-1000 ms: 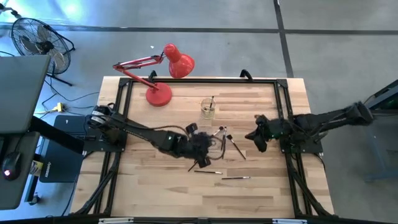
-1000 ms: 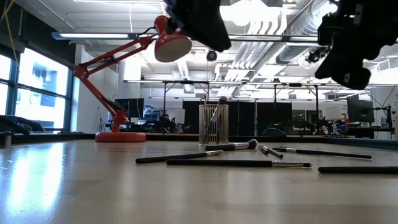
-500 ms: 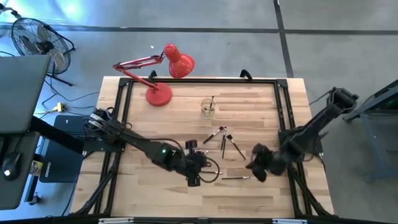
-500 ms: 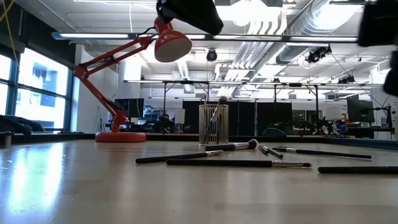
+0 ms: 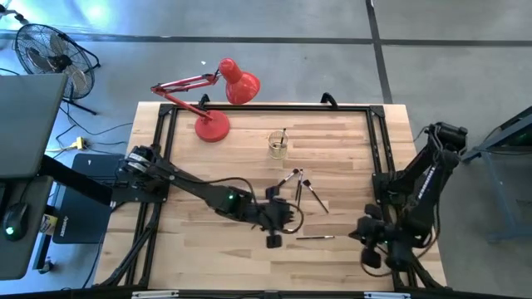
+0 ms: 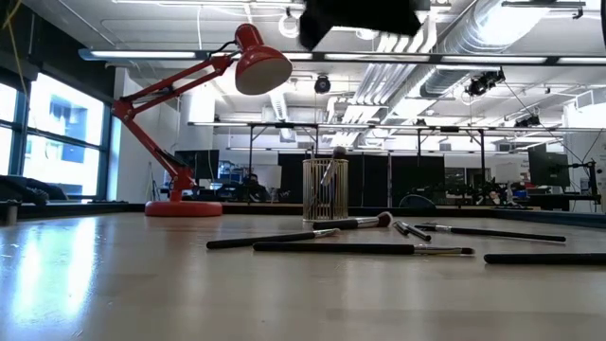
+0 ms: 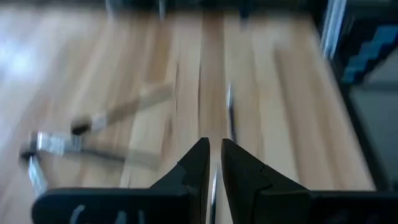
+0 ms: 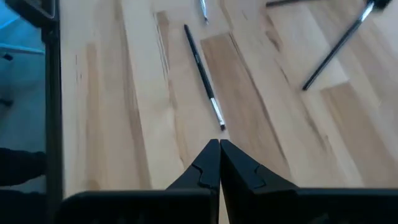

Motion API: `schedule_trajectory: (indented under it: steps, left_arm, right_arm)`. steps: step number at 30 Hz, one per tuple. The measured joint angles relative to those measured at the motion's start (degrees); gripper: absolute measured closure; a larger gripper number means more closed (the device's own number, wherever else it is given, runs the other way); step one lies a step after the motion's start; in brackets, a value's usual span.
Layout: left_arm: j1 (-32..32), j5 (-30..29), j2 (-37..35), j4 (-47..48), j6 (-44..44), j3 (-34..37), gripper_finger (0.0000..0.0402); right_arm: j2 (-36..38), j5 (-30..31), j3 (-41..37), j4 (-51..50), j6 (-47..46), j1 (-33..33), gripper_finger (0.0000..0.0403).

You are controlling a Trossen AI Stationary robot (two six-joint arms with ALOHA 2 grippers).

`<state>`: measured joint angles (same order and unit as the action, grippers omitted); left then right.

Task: Put items in baskets/containers
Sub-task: Put the makeup brush into the wire bin

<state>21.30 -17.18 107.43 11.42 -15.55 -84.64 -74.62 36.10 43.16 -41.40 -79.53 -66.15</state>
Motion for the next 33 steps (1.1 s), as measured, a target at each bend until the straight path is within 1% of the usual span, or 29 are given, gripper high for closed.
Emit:
schedule_trajectory:
  steps: [2,4,6,8,10,12,14,17,20,22,24,25,28,29,33]
  left_arm:
    - [-0.19,-0.22,1.43,-1.69,0.29,-1.43,0.0362]
    - [0.13,-0.12,2.28,0.02,0.29,-2.16,0.0362]
    - [0.03,0.13,3.97,-0.53,0.26,-4.07,0.0362]
    - [-0.56,-0.26,5.77,-1.04,0.30,-6.13,0.0362]
    - [-0.74,-0.76,6.22,0.69,0.27,-7.09,0.0362]
    - [-1.02,-1.12,6.61,0.45,0.06,-8.52,0.0362]
    - [-1.83,-0.93,8.65,-0.51,-1.56,-10.02,0.0362]
    - [-1.82,0.62,9.87,3.77,-3.34,-10.20,0.0362]
    - [-1.93,1.65,10.32,-0.39,-5.71,-11.92,0.0362]
    - [-1.79,1.18,10.50,1.08,-6.87,-11.67,0.0362]
    - [-1.79,2.05,11.60,2.22,-7.26,-11.48,0.0362]
    - [-1.79,2.15,11.63,2.87,-7.28,-11.44,0.0362]
    - [-1.79,2.90,11.82,-0.07,-8.14,-12.19,0.0362]
    - [-1.79,2.87,11.91,0.79,-8.60,-12.16,0.0362]
    - [-1.43,4.68,12.82,2.24,-9.07,-12.81,0.0362]
  right_arm:
    - [-0.03,1.85,-1.69,0.64,0.05,-2.47,0.0403]
    - [0.01,0.77,-3.72,2.20,0.03,-3.47,0.0403]
    - [-0.01,-0.89,-6.00,3.21,0.02,-3.93,0.0403]
    - [-0.01,-1.52,-8.44,6.06,0.01,-3.72,0.0403]
    - [-0.01,-1.61,-11.03,9.34,0.45,-3.19,0.0403]
    - [-0.01,-1.76,-13.62,14.49,3.66,-2.58,0.0403]
    - [-0.01,-1.52,-15.77,20.30,8.28,-1.83,0.0403]
    - [-0.11,-0.54,-18.07,26.81,14.97,-0.15,0.0403]
    - [-1.18,-0.74,-17.98,28.59,20.50,1.57,0.0403]
    - [-3.00,-1.11,-16.80,29.16,22.47,2.42,0.0403]
    - [-5.86,-1.33,-15.18,29.41,24.24,2.77,0.0403]
    - [-7.50,-0.94,-14.38,29.25,24.68,2.75,0.0403]
    - [-12.20,0.77,-12.42,28.93,25.60,2.54,0.0403]
    - [-13.37,1.33,-11.84,28.74,25.55,2.52,0.0403]
    - [-14.96,2.57,-10.84,27.09,22.61,2.62,0.0400]
